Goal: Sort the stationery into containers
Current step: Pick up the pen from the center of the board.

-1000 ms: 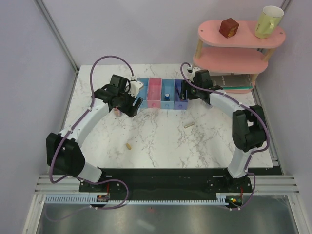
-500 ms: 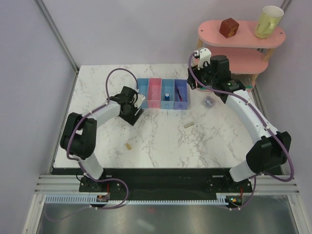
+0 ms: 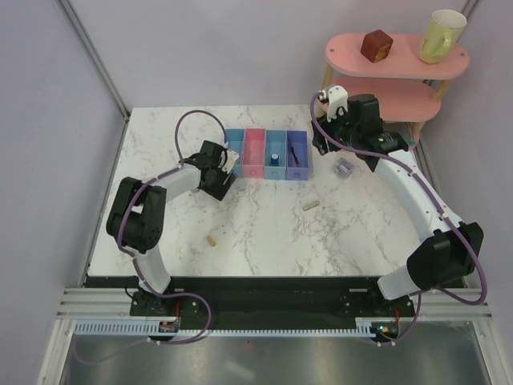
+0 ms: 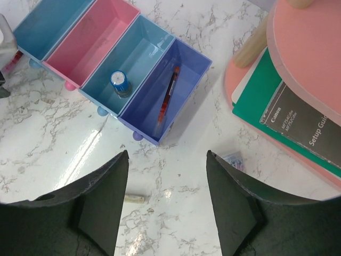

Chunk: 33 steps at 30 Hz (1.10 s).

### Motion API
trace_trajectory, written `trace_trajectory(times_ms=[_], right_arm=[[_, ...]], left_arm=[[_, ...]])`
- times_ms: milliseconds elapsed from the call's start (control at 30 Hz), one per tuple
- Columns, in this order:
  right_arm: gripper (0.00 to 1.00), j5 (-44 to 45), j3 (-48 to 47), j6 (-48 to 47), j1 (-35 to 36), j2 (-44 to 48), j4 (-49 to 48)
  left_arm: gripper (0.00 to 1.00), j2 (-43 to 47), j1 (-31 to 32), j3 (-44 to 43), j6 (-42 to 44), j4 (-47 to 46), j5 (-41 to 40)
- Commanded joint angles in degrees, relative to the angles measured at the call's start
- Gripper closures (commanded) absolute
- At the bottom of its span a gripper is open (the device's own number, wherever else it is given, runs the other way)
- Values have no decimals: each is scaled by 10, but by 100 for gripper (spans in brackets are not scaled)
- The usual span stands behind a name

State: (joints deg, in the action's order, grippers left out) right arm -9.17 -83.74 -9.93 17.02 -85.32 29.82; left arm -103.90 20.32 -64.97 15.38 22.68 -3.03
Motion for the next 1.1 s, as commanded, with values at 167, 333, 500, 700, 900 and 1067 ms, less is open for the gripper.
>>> trace_trajectory(times_ms=[167,333,500,700,900,1067], right_arm=[[33,6,-33,-4,-1,13,14],[33,13,-47,-5,-1,12,16],[33,10,-58,2,-1,11,18],[33,9,-59,12,-1,9,19],[33,-5,-49,50,-1,-5,10],[32,-32,-42,98,-1,-19,-5]], left_arm=[[39,-32,-9,-2,-25,-54,0],[63,-41,-10,4,-19,-54,5],[86,-36,-12,19,-22,-53,8],[98,4,-12,35,-25,-31,9],[98,85,-12,52,-25,25,19],[98,159,-12,49,-32,69,28]])
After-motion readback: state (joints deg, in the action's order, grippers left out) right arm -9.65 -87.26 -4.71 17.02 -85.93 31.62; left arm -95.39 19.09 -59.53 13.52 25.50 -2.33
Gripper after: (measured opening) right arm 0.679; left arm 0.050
